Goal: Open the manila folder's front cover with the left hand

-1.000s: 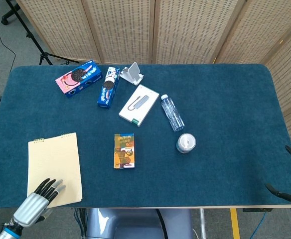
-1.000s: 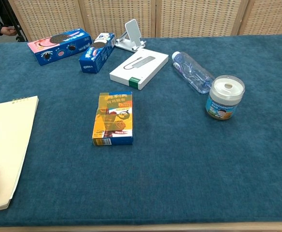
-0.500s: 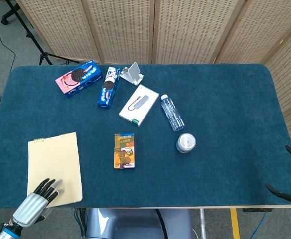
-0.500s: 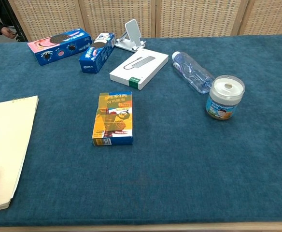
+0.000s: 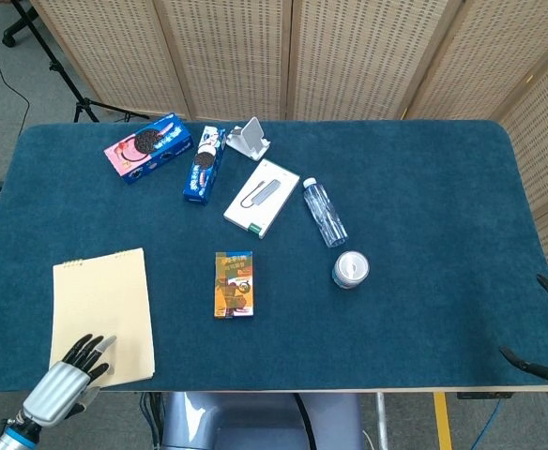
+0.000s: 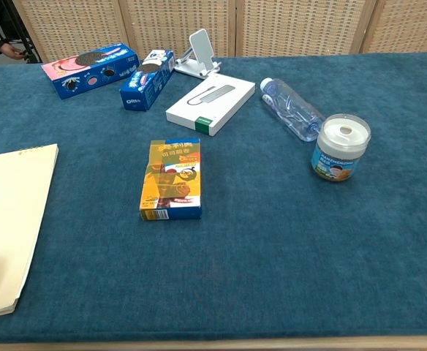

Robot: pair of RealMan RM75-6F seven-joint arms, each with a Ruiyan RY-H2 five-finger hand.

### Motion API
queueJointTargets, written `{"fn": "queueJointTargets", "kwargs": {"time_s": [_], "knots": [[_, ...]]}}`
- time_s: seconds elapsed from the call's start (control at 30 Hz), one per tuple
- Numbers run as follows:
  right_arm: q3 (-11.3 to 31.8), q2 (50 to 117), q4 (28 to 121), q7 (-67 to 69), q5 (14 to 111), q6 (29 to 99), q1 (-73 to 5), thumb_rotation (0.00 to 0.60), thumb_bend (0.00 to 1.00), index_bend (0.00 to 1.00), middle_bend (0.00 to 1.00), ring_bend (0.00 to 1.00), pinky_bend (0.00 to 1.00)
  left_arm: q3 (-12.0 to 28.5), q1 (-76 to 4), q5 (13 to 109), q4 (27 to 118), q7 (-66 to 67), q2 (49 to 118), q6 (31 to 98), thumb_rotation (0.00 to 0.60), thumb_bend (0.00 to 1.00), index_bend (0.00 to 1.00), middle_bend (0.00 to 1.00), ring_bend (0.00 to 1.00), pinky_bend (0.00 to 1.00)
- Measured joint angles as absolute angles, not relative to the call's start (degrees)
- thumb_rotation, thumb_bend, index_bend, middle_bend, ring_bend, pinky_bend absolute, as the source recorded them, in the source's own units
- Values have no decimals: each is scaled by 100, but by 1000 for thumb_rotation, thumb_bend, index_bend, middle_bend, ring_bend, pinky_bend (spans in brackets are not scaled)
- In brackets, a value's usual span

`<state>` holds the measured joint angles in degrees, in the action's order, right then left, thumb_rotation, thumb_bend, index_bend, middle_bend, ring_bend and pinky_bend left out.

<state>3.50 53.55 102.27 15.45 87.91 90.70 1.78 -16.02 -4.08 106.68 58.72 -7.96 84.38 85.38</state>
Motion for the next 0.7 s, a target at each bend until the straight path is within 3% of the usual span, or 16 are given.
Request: {"fn": "queueJointTargets", "kwargs": {"time_s": [0.33, 0.7], "knots": [[345, 5351, 10222, 1562, 8792, 9063, 175, 600, 0, 33, 0, 0, 0, -1619, -408, 10676, 5824, -927, 8447, 8600, 600, 548, 743, 0, 0, 0], [341, 5348, 10219, 1577, 8805, 9081, 184, 600, 0, 33, 0, 0, 0, -1673, -410, 10732, 5856, -968, 8409, 8656, 600, 558, 770, 0, 0, 0]]}}
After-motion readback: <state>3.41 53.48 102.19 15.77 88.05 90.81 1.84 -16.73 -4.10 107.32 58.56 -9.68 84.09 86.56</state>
